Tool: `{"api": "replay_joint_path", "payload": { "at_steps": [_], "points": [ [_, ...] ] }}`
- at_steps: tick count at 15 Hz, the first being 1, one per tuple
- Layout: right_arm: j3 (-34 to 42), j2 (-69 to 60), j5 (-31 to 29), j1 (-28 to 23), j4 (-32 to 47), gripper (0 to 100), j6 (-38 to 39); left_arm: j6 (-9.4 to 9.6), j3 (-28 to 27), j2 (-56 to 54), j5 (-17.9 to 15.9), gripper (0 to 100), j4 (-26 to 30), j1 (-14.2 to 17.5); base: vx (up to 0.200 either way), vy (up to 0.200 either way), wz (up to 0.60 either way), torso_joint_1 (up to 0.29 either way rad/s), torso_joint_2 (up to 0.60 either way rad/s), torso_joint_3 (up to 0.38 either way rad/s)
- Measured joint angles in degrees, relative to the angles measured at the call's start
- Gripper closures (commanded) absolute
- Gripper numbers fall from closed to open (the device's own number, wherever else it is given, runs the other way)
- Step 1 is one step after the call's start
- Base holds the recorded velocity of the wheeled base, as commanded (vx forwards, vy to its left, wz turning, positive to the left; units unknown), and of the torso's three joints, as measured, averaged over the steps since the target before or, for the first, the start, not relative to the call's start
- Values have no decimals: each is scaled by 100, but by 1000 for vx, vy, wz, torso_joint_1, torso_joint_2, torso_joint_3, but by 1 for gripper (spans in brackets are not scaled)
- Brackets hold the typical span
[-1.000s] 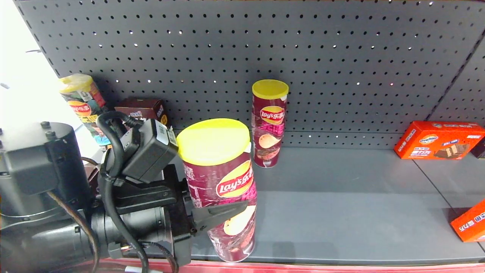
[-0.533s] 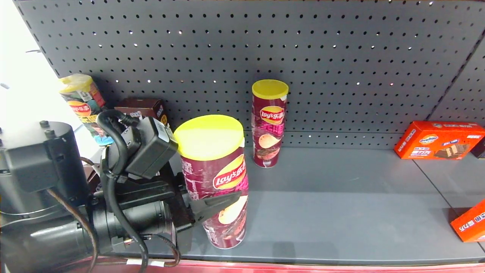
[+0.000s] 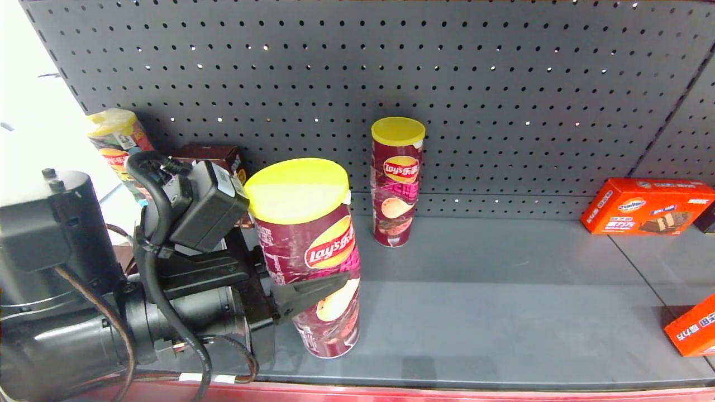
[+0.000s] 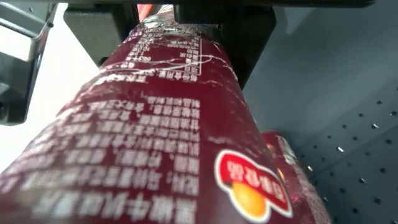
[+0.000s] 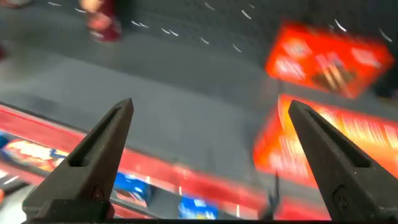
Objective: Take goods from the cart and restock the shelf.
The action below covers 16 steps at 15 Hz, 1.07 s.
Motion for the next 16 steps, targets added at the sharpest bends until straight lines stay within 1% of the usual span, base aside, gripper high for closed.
{"api": "replay_joint_path", "payload": {
  "at_steps": [3,5,7,8,10,13,15,16],
  "points": [
    [-669,1108,118,560,-190,0,-85,-10,-87,-1,-123,100,20,138,0,0,0,0,0,0],
    [-1012,1801,16,1051,-269,0,-101,-11,-227,-6,-257,100,20,306,0,0,0,0,0,0],
    [-1185,2462,-41,1397,-664,0,-59,-62,-354,-32,-549,100,94,455,0,0,0,0,0,0],
    [-1243,2810,-61,1495,-974,0,-24,-90,-389,-63,-692,100,102,521,0,0,0,0,0,0],
    [-1397,3518,-101,1610,-1543,0,18,-101,-414,-100,-828,100,105,621,0,0,0,0,0,0],
    [-1875,4582,-116,1687,-2260,0,9,-106,-612,-102,-874,100,112,653,0,0,0,0,0,0],
    [-2326,5219,27,1747,-2514,0,-4,-119,-775,-91,-1037,100,452,664,0,0,0,0,0,0],
    [-2591,5533,449,1773,-2630,0,-33,-130,-872,-95,-1151,100,837,669,0,0,0,0,0,0]
  ]
}}
